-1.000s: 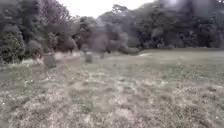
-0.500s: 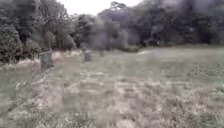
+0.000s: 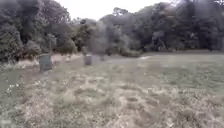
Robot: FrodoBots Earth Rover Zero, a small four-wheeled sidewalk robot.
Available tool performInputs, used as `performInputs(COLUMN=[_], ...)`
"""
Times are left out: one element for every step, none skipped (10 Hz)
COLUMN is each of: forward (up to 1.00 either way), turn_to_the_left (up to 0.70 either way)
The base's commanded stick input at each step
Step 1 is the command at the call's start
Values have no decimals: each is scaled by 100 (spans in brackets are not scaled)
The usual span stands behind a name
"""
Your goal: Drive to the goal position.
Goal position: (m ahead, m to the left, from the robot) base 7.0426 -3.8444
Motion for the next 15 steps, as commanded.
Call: performInputs(forward=[50, 50, 50, 50, 50, 50, 50, 50, 50, 50, 50, 50, 50, 50, 50], turn_to_the_left=[0, 0, 0, 0, 0, 0, 0, 0, 0, 0, 0, 0, 0, 0, 0])
